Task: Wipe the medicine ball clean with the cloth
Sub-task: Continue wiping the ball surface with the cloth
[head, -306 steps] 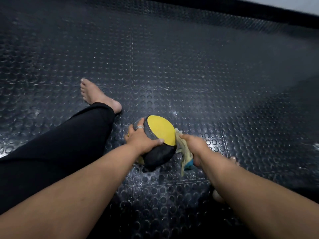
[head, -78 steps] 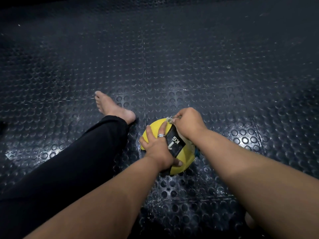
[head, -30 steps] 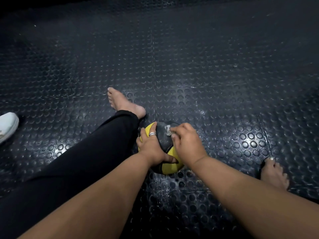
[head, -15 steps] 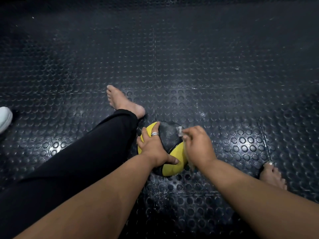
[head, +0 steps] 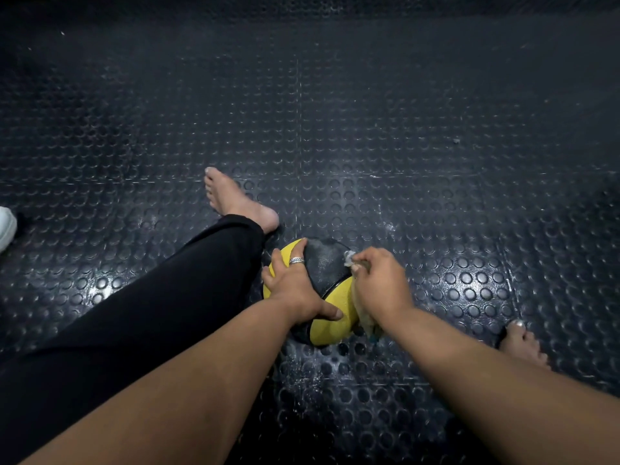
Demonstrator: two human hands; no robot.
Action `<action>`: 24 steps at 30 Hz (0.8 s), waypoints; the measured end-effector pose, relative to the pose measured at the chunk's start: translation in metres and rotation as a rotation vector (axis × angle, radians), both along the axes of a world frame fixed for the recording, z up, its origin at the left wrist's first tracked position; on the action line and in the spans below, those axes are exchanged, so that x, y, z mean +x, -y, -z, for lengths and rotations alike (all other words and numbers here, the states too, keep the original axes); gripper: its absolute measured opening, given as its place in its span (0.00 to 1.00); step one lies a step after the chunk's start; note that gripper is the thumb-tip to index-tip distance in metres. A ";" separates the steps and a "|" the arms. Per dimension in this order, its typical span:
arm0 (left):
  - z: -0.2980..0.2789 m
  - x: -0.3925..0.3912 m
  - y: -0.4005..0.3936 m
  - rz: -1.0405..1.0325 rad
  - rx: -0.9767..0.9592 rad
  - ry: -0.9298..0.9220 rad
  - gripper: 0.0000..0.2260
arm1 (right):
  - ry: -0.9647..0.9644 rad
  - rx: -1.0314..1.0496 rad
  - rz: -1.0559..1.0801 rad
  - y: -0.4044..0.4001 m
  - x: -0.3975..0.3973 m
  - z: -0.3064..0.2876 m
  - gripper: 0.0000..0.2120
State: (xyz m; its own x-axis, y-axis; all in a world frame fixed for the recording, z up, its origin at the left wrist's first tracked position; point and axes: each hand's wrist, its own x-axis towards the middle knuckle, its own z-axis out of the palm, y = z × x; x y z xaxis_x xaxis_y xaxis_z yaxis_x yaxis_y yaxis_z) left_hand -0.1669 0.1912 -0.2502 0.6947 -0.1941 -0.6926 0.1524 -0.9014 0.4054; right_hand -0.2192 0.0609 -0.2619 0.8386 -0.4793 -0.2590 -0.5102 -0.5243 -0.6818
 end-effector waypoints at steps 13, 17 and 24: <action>-0.002 -0.002 -0.001 0.000 -0.021 -0.010 0.62 | -0.228 0.180 0.304 0.014 0.031 0.016 0.09; -0.002 -0.003 0.000 0.005 -0.014 -0.007 0.61 | -0.231 0.044 0.173 0.013 0.029 0.014 0.12; 0.002 -0.005 -0.013 0.027 -0.048 0.003 0.61 | -0.087 -0.053 -0.035 0.009 0.010 0.005 0.09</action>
State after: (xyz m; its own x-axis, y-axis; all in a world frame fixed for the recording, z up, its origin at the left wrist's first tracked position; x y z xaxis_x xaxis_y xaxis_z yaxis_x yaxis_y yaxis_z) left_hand -0.1715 0.2039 -0.2524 0.6906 -0.2460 -0.6801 0.1272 -0.8844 0.4491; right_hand -0.2096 0.0518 -0.2664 0.8306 -0.4646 -0.3070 -0.5469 -0.5769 -0.6067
